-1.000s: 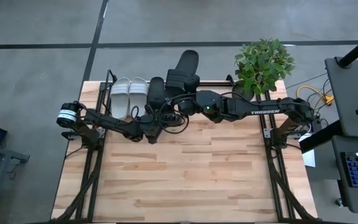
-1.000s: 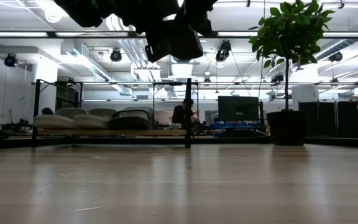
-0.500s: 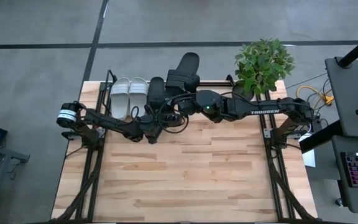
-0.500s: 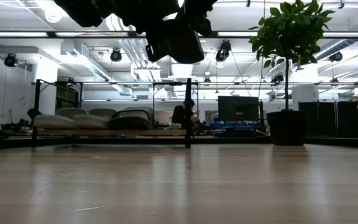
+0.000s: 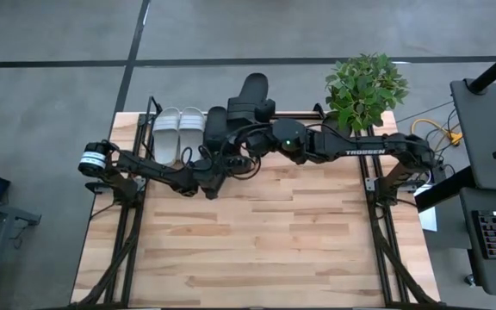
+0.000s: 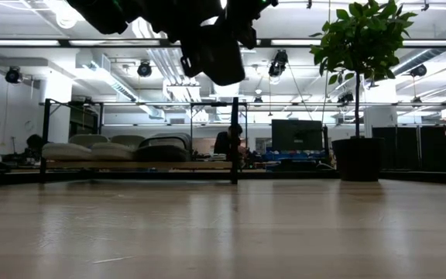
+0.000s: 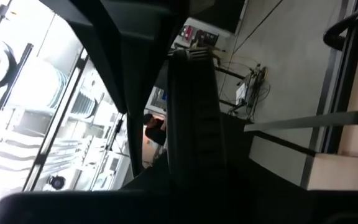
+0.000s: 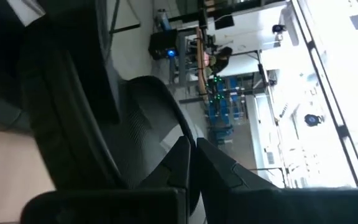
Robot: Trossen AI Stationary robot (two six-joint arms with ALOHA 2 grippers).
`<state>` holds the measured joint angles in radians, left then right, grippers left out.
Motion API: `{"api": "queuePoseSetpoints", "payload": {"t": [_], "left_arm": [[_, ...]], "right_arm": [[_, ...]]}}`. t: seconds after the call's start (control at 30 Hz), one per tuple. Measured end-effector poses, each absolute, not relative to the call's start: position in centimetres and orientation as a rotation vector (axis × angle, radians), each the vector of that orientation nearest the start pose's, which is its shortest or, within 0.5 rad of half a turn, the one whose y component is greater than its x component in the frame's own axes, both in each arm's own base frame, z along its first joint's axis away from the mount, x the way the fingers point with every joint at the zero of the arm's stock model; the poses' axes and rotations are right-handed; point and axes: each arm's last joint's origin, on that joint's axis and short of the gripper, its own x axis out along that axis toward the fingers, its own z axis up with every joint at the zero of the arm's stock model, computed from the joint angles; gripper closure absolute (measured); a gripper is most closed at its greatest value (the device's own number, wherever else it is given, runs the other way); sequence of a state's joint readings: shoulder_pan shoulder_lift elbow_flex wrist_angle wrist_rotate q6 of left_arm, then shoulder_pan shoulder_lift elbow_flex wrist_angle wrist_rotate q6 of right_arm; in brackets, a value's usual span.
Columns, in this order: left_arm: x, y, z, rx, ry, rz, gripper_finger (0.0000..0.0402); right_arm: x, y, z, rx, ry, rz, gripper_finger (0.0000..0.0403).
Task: Pick and place slides into the shelf
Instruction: Put the black slides on the shelf
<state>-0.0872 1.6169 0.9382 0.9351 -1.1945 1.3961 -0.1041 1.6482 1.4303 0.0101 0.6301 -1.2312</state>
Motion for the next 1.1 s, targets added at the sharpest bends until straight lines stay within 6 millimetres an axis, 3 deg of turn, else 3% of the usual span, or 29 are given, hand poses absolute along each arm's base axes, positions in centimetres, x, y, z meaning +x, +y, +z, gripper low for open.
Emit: {"api": "queuePoseSetpoints", "payload": {"t": [0.73,1.1], "left_arm": [[33.5,-0.1,27.6,1.073,0.657,1.082,0.0324],[33.3,-0.1,27.6,1.089,0.68,1.071,0.0241]], "right_arm": [[38.6,-7.0,34.5,-1.234,0.592,-0.485,0.0392],[38.7,-7.1,34.5,-1.243,0.592,-0.494,0.0392]]}}
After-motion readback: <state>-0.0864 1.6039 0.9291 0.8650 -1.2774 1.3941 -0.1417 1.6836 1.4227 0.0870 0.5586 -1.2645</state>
